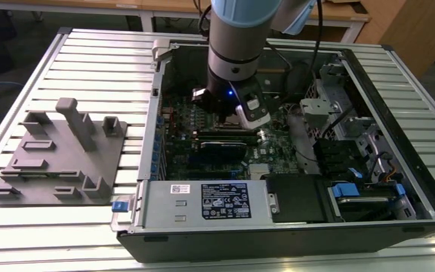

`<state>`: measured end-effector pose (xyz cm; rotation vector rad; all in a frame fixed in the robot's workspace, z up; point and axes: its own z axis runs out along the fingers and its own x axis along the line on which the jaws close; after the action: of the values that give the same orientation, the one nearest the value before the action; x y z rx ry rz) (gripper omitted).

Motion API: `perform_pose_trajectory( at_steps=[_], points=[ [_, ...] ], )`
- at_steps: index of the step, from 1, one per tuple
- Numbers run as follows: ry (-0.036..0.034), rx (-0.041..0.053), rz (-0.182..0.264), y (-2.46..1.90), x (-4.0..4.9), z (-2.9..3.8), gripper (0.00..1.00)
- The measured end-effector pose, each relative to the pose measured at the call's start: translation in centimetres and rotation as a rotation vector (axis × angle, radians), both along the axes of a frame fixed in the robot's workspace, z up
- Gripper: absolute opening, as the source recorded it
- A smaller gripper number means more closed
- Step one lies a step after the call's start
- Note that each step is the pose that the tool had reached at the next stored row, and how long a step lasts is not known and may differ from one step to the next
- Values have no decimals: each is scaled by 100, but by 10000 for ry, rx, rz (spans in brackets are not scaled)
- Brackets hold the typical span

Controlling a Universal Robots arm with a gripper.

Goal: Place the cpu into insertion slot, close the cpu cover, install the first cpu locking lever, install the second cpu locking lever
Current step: 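Install the second cpu locking lever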

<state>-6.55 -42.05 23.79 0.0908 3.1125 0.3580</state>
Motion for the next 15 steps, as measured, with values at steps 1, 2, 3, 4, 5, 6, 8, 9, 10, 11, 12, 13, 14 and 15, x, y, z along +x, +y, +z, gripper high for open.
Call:
perform_pose_trajectory(
  at_steps=[1, 2, 3, 4, 5, 6, 8, 9, 10, 11, 12, 13, 14, 15],
  points=[
    [0, 0, 0, 0, 0, 0, 10],
    [0, 0, 0, 0, 0, 0, 10],
    [0, 1, 0, 0, 0, -1, 10],
    [-2, 4, -1, 1, -2, -8, 10],
    [-2, 4, -2, 1, -6, -18, 10],
    [-1, 3, -2, 1, -9, -31, 10],
    [0, 0, -1, 0, -18, -58, 10],
    [-1, 2, -1, 1, -26, -71, 10],
    [-1, 2, -1, 1, -38, -81, 10],
    [-1, 1, -1, 0, -53, -90, 10],
    [-1, 1, -1, 0, -66, -101, 10],
    [-1, 2, 0, 0, -80, -113, 10],
    [-1, 1, 0, 0, -92, -128, 10],
    [-1, 1, -1, 0, -95, -141, 10]
  ],
)
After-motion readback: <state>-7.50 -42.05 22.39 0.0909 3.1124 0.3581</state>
